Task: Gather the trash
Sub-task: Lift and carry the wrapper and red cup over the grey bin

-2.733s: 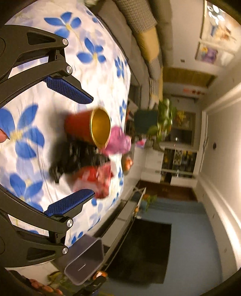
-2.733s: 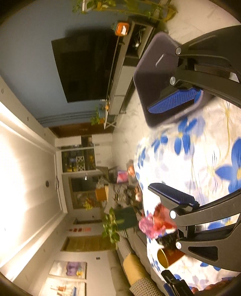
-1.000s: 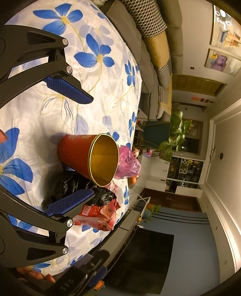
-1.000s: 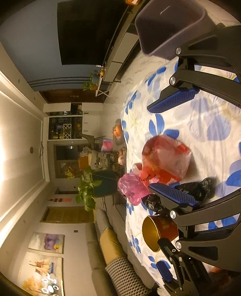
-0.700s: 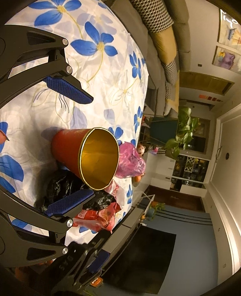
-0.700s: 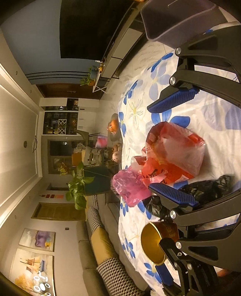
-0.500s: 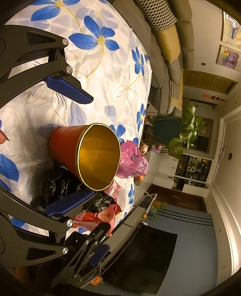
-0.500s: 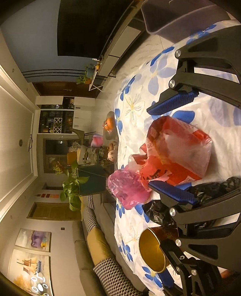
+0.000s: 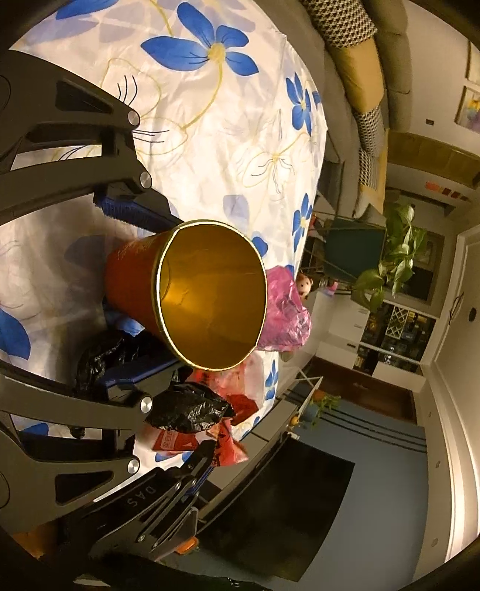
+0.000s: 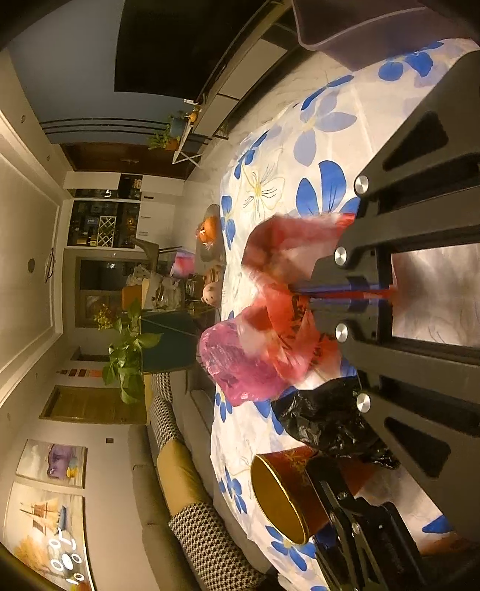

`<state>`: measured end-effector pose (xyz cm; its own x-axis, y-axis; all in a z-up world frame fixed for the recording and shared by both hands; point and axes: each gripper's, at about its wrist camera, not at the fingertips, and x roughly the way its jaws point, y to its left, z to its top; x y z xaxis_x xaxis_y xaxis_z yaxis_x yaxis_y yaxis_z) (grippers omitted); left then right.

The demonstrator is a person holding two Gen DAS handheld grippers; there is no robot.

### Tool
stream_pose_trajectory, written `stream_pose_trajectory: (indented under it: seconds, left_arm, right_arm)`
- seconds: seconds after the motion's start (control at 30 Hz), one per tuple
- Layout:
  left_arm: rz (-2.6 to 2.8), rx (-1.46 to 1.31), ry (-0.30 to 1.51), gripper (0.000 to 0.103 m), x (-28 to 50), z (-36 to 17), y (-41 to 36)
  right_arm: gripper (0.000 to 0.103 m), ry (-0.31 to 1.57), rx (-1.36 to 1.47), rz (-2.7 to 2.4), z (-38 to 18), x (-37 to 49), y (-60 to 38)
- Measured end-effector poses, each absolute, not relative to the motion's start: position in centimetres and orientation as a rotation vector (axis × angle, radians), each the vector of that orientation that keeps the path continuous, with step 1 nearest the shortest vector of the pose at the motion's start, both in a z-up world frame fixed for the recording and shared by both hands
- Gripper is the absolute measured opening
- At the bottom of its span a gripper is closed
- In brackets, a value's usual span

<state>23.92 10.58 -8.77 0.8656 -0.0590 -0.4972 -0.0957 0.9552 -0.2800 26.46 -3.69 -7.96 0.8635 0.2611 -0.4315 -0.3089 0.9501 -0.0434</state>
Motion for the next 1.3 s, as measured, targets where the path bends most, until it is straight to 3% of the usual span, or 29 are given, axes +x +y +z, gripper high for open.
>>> stream_pose_trajectory:
  seconds: [0.7,1.3]
  left_arm:
    - [0.013,-0.282,0.408,0.056,19.3,-4.8,10.1]
    - [-0.237,-0.150,0.377,0.056,20.1,-0.8,-2.1]
  right_arm:
    - [0.001,0.290,-0.009,0.189,-3.7,21.9,-9.9]
    - [0.001,0.213,0.103,-0.055,-1.8,17.2,-23.2]
